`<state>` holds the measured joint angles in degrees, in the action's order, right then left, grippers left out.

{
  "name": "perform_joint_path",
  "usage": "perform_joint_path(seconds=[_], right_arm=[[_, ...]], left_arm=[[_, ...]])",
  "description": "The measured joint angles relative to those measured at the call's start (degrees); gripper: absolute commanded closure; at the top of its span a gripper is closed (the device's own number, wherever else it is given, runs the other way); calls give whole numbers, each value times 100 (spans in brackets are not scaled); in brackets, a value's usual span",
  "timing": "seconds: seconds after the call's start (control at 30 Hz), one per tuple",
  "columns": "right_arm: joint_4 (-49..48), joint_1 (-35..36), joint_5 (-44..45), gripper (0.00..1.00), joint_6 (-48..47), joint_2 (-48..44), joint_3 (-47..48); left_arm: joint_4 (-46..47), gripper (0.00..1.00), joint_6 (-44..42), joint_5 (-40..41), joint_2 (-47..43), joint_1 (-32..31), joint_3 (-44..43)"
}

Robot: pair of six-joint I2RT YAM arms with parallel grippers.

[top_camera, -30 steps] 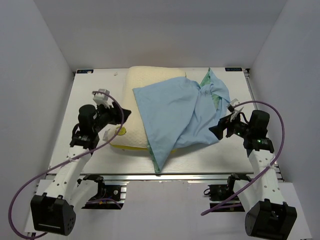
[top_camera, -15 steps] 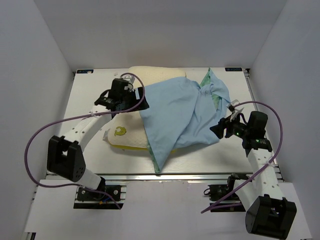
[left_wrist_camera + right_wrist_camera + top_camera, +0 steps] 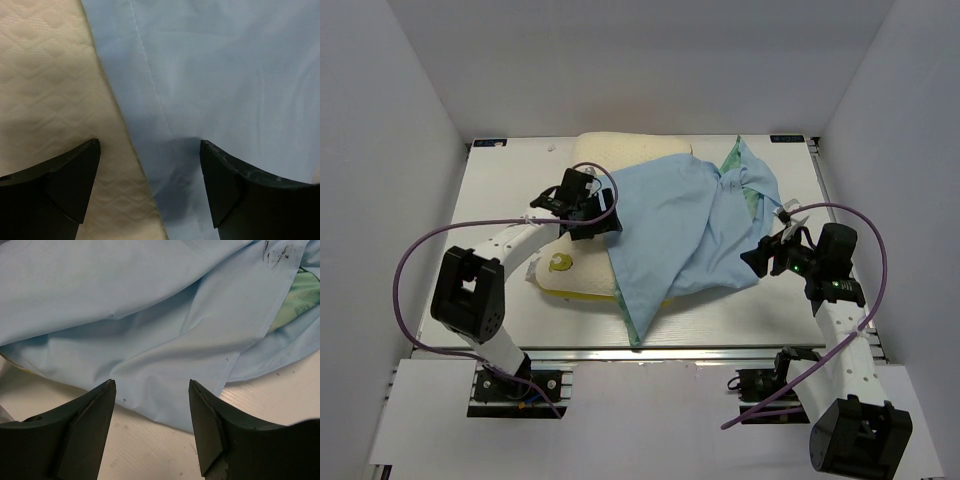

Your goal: Put the pillow into the pillowcase

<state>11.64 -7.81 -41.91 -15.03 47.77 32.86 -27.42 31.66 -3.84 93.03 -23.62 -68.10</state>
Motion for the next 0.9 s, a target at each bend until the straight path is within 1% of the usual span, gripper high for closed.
perform_joint_path(seconds=[0.17,0.37,0.4,0.5,0.53,0.6,0.63,0.7,0.73,0.9], right_arm=[[2,-4,0,34,2,-7,0],[2,-4,-2,34,2,-7,0],[2,-4,-2,34,0,-7,0],[2,-4,-4,34,0,-7,0],[4,-4,-4,34,0,-7,0],[7,-4,-7,34,0,-7,0],[9,-4,-7,34,0,-7,0],[15,-4,-7,34,0,-7,0],[17,-4,-7,34,0,-7,0],[17,-4,-9,34,0,-9,0]], left_arm=[[234,19,192,-55,258,-20,66],[560,39,350,-76,267,-13,101],[586,46,374,-81,267,-13,103],[669,56,409,-116,267,-13,103],[688,61,407,-125,267,-13,103],[695,66,422,-138,267,-13,103],[697,70,420,-144,267,-13,105],[706,75,424,-155,267,-13,111],[719,81,422,-160,267,-13,120],[619,91,374,-28,219,-13,81]])
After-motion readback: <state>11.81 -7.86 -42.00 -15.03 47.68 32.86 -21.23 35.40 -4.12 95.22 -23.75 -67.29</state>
